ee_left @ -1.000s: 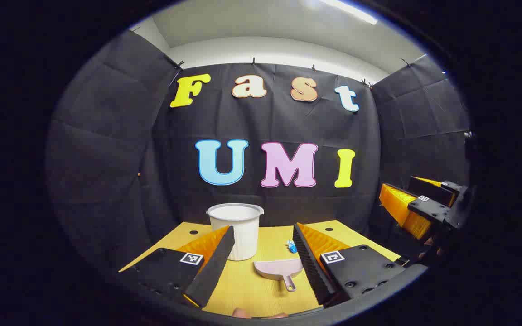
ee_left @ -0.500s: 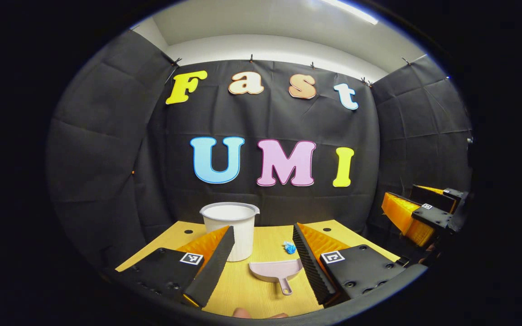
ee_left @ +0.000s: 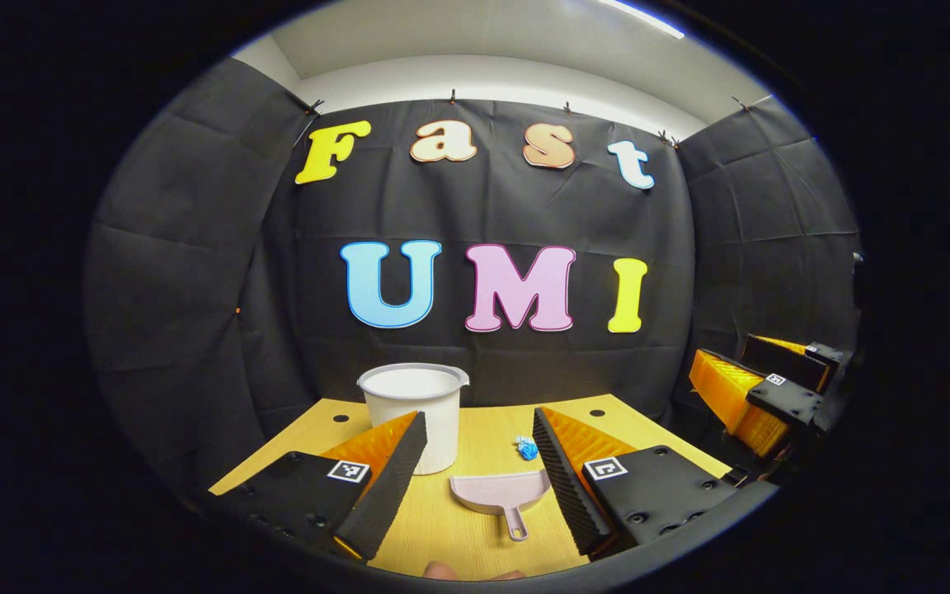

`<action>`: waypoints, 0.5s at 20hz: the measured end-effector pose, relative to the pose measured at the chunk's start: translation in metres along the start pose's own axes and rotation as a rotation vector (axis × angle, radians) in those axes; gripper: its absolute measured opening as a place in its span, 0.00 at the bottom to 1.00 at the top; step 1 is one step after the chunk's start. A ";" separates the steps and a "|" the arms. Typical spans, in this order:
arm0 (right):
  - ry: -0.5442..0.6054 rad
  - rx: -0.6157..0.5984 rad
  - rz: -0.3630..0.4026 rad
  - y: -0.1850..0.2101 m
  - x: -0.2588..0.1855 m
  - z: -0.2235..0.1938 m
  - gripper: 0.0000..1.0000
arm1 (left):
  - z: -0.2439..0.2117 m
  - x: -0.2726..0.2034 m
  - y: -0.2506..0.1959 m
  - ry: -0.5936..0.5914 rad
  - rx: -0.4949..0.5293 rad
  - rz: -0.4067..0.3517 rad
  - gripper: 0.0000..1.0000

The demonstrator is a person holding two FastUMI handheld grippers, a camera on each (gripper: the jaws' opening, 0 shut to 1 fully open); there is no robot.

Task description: Pick up the small broom and dustpan from the desktop, sweep the trash into the dustpan with the broom, and then empty the trash into the garbage bin.

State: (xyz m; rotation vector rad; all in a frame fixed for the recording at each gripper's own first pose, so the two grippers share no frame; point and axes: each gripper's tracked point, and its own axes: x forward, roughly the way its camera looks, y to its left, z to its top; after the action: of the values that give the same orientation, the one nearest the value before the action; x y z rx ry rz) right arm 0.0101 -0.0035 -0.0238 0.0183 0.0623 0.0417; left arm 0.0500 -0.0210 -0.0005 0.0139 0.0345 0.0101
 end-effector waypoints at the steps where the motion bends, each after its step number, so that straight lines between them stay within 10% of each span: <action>1: 0.001 0.007 0.018 0.002 0.000 0.000 0.98 | -0.001 0.003 -0.001 -0.001 -0.008 0.006 0.77; 10: 0.006 0.002 0.005 -0.010 0.027 -0.001 0.98 | -0.009 0.013 -0.010 0.032 -0.021 0.023 0.77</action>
State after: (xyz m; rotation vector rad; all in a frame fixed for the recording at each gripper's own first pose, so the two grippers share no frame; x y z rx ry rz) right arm 0.0377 -0.0123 -0.0271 0.0206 0.0685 0.0466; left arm 0.0631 -0.0305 -0.0097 -0.0068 0.0662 0.0332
